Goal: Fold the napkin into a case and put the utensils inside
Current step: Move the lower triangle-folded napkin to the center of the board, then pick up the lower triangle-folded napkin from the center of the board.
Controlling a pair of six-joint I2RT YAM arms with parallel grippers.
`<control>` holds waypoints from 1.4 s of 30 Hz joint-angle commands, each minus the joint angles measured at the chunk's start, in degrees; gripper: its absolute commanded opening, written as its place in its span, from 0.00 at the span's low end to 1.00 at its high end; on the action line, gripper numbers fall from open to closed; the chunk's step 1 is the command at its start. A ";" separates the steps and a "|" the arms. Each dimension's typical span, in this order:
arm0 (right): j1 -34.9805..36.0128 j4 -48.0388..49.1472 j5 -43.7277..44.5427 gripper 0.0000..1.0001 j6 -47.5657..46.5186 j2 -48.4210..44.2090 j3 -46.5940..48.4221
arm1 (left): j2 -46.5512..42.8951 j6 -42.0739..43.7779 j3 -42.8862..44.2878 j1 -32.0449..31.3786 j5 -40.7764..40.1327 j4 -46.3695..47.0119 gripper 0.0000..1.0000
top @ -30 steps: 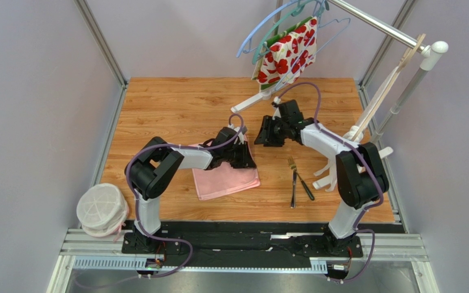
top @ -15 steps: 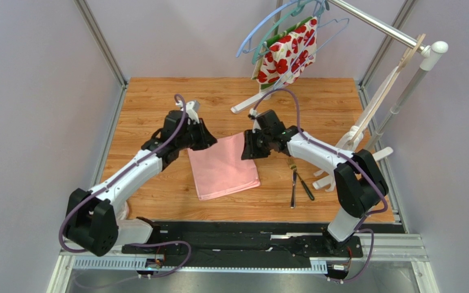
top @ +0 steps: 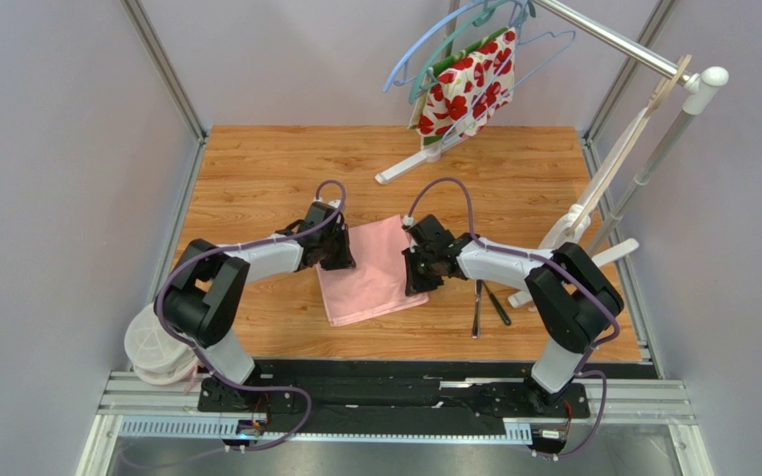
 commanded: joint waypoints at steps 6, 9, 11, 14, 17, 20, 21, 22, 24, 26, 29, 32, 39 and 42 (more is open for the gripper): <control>-7.54 1.69 7.23 0.07 -4.28 8.19 6.51 | -6.10 -12.51 -11.25 -13.20 -3.51 0.44 0.00; -8.43 -3.49 12.82 0.07 -6.91 8.12 9.95 | -10.14 -11.65 -10.40 -13.56 -6.30 -3.06 0.00; -8.34 -3.51 12.42 0.08 -8.85 6.62 9.08 | -12.17 -9.46 -8.46 -13.30 -11.23 -8.69 0.00; -8.34 -3.60 10.41 0.09 -9.39 3.90 8.11 | -14.81 -5.06 -4.59 -12.77 -14.31 -12.65 0.07; -7.73 -5.44 10.22 0.13 -9.03 0.56 7.67 | -15.25 -2.15 -0.55 -11.45 -13.79 -16.78 0.13; -5.19 -7.98 14.16 0.23 -9.82 -4.87 6.87 | -19.72 -1.09 0.08 -11.28 -15.45 -19.15 0.22; -3.70 -9.91 16.35 0.25 -10.09 -6.12 7.22 | -22.87 -1.27 -0.62 -11.01 -16.07 -19.86 0.27; -2.90 -10.71 17.07 0.36 -10.09 -7.09 7.40 | -24.21 -1.27 -0.98 -10.31 -15.55 -21.34 0.31; 0.68 -11.68 16.73 0.54 -11.92 -9.37 7.58 | -28.24 -2.31 -2.72 -5.41 -13.27 -23.37 0.37; 4.21 -11.33 14.98 0.73 -15.95 -10.69 7.58 | -31.50 -3.02 -5.10 2.82 -6.26 -24.26 0.38; 12.63 -9.66 7.44 0.76 -19.83 -10.00 7.83 | -38.62 -5.30 -7.75 12.15 -2.54 -27.50 0.38; 15.55 -9.92 1.80 0.76 -23.52 -6.75 9.94 | -45.03 -6.80 -7.40 15.52 -4.90 -31.28 0.39; 22.32 -13.96 0.73 0.74 -30.91 3.44 16.70 | -52.34 -6.37 -6.52 17.55 -4.30 -33.14 0.40; 23.47 -13.62 1.17 0.71 -31.18 6.43 17.77 | -52.78 -5.75 -6.87 17.91 -2.46 -32.70 0.40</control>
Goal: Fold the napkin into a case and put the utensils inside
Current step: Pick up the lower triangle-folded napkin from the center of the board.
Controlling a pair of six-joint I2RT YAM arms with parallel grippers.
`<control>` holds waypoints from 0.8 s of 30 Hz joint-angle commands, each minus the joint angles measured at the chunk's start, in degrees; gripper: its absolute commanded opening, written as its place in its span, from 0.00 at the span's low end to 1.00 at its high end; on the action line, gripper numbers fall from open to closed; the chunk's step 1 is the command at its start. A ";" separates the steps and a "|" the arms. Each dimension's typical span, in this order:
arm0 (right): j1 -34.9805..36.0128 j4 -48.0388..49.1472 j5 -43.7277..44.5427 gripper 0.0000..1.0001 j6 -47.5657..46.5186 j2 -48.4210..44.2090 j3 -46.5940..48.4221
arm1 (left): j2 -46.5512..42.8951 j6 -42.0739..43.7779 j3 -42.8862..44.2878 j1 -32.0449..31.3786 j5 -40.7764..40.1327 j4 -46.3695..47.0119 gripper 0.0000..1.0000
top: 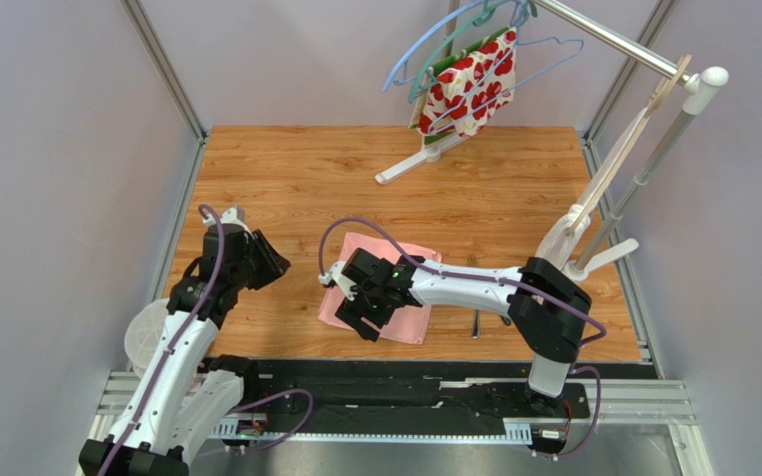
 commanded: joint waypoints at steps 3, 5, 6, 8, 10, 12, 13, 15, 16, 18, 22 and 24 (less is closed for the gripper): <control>2.99 -1.71 3.88 0.68 -3.79 4.59 3.88 | -0.39 0.63 0.39 1.14 4.66 -0.37 0.40; 2.91 -0.83 4.25 0.66 -3.62 5.20 3.35 | -0.48 0.37 -0.31 1.23 5.98 0.77 0.40; 2.91 -0.74 5.12 0.65 -3.71 5.64 3.26 | -0.39 0.37 -0.75 1.32 6.68 1.39 0.40; 3.17 -0.56 6.27 0.63 -4.23 6.17 2.73 | -0.31 0.37 -1.02 1.41 7.21 1.83 0.40; 3.18 -0.30 6.45 0.62 -4.59 6.18 2.03 | -0.31 0.54 -1.37 1.50 7.39 2.18 0.40; 3.26 0.83 6.28 0.59 -4.85 6.87 1.24 | -0.22 0.72 -1.72 1.76 7.30 2.18 0.39; 3.26 1.36 6.88 0.56 -4.76 7.31 0.28 | -0.22 0.81 -1.99 2.02 7.30 2.27 0.39; 3.62 0.93 7.77 0.51 -4.85 9.33 0.53 | -0.48 0.81 -2.43 2.37 7.74 2.53 0.39; 3.70 0.76 7.77 0.48 -4.76 9.95 0.62 | -0.48 0.90 -2.52 2.72 7.83 2.53 0.39; 4.23 0.93 10.49 0.36 -4.59 10.74 0.62 | -0.48 1.16 -2.69 2.99 8.35 2.45 0.39; 5.28 1.81 11.90 0.22 -4.06 11.36 0.53 | -0.39 1.69 -3.30 3.69 8.88 2.88 0.39; 5.64 2.34 11.20 0.12 -3.80 11.18 1.41 | 0.22 1.60 -4.10 3.95 9.58 2.89 0.42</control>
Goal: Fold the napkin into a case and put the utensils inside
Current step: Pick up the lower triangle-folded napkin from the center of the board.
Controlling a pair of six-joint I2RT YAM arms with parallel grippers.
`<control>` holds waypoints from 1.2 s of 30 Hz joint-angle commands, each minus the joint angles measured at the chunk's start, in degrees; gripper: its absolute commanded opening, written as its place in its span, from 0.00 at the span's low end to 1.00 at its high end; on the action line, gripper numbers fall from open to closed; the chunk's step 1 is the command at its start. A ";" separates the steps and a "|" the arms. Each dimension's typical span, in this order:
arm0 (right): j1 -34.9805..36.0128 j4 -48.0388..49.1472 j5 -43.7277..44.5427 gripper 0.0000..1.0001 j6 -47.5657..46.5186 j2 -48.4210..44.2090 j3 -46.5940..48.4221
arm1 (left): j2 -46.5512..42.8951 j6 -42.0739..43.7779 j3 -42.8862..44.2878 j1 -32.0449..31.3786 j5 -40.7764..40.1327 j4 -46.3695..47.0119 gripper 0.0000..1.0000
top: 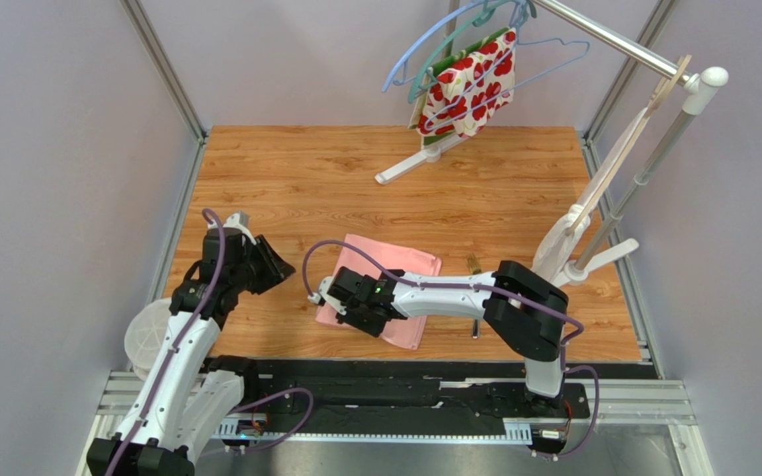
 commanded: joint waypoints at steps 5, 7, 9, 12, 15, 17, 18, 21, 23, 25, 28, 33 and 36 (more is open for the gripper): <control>-0.31 2.01 -9.61 0.00 3.28 0.93 2.95 | 3.01 -0.17 -1.59 1.18 4.06 1.11 0.62; -2.23 2.01 -13.85 0.00 4.42 -0.13 4.63 | 5.02 0.00 -1.59 1.18 5.73 1.64 0.69; -4.17 2.71 -21.40 0.00 6.88 -1.54 4.89 | 6.87 0.61 -1.50 1.18 8.28 2.52 0.69; -8.74 5.16 -31.68 0.00 9.69 -2.77 3.93 | 8.72 0.09 -2.11 1.18 11.09 4.18 0.65; -14.01 10.78 -42.67 0.00 14.68 -2.17 1.30 | 6.89 -2.19 -4.48 1.18 13.29 8.31 0.64; -17.18 14.90 -47.59 0.00 17.51 -1.37 -0.20 | 4.08 -4.04 -6.41 1.18 14.34 11.90 0.64; -18.15 15.97 -49.18 0.00 19.35 -0.50 -0.46 | 3.37 -4.65 -6.86 1.18 14.61 12.88 0.65; -21.14 20.62 -53.58 0.00 22.95 0.39 -1.52 | 3.53 -6.33 -7.30 1.09 15.14 13.16 0.71; -22.90 24.83 -56.92 0.00 26.91 1.27 -2.57 | 6.08 -8.61 -7.04 1.09 14.27 10.89 0.74; -23.86 27.04 -58.42 0.00 29.80 2.32 -3.28 | 8.01 -11.67 -7.30 1.09 14.70 10.43 0.74; -25.45 33.28 -62.28 0.00 33.59 2.94 -5.73 | 9.33 -12.92 -7.04 0.30 15.67 13.23 0.74; -25.71 35.49 -61.77 0.00 33.87 3.73 -6.27 | 13.02 -14.76 -5.72 -0.22 15.58 15.79 0.72; -25.80 35.32 -61.24 0.00 33.78 3.56 -6.00 | 15.84 -16.52 -5.81 -0.22 13.30 12.99 0.68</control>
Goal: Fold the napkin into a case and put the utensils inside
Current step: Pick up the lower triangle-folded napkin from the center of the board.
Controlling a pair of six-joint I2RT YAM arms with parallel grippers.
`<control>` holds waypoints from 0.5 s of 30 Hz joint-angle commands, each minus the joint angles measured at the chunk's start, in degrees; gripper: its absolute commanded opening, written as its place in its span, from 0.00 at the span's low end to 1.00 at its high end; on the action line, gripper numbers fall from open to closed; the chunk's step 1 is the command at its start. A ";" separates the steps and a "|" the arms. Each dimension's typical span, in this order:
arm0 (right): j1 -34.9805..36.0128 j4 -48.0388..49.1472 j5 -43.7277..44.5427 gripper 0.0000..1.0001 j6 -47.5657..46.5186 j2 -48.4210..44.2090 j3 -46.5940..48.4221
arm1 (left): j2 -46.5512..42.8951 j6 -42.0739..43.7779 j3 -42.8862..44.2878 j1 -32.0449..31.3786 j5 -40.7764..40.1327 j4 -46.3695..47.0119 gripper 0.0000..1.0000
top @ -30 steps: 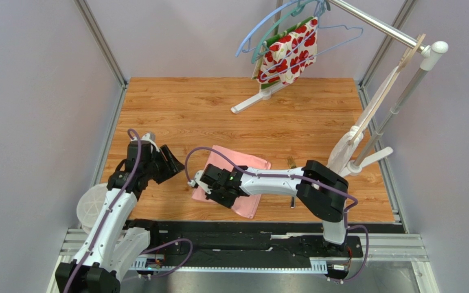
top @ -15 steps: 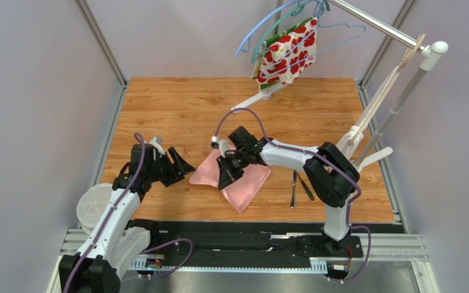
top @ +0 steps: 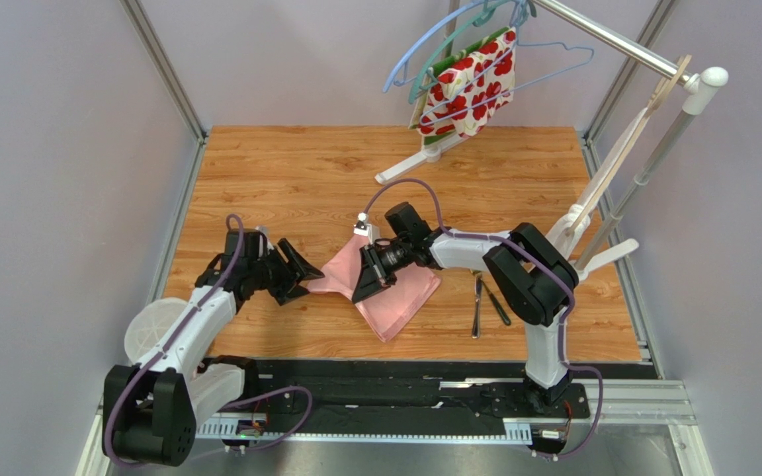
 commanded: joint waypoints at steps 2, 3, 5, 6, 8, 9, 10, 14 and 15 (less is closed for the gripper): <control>0.01 3.52 -1.66 0.00 0.95 -0.80 0.55 | 1.03 -4.39 1.08 -0.33 -5.65 -3.11 0.66; -0.16 3.42 -1.65 0.00 0.77 -0.97 0.47 | -0.11 -4.49 0.73 -0.33 -7.25 -3.21 0.66; -0.08 3.60 -1.65 0.00 0.86 -0.97 0.20 | -3.28 -4.22 -1.11 -0.33 -9.97 -0.77 0.67; -0.16 3.51 -1.65 0.00 0.95 -0.97 0.20 | -3.64 -4.40 -1.82 -0.25 -9.81 0.55 0.70; -0.08 3.77 -1.74 0.00 1.03 -0.97 0.03 | -2.16 -4.22 -2.52 -0.25 -7.98 3.79 0.76; -0.08 3.77 -1.74 0.00 1.12 -1.15 0.03 | -0.93 -3.96 -2.53 -0.33 -7.18 4.86 0.77; -0.08 3.77 -1.74 0.00 1.21 -1.32 0.03 | 2.04 -3.70 -2.09 -0.25 -6.22 5.66 0.77; -0.08 3.86 -1.65 0.00 1.12 -1.68 -0.06 | 7.17 -2.64 -1.03 -0.33 -3.04 10.75 0.76; -0.08 3.69 -1.65 0.00 1.12 -1.50 0.03 | 7.34 -2.12 -1.03 -0.33 -3.39 11.63 0.75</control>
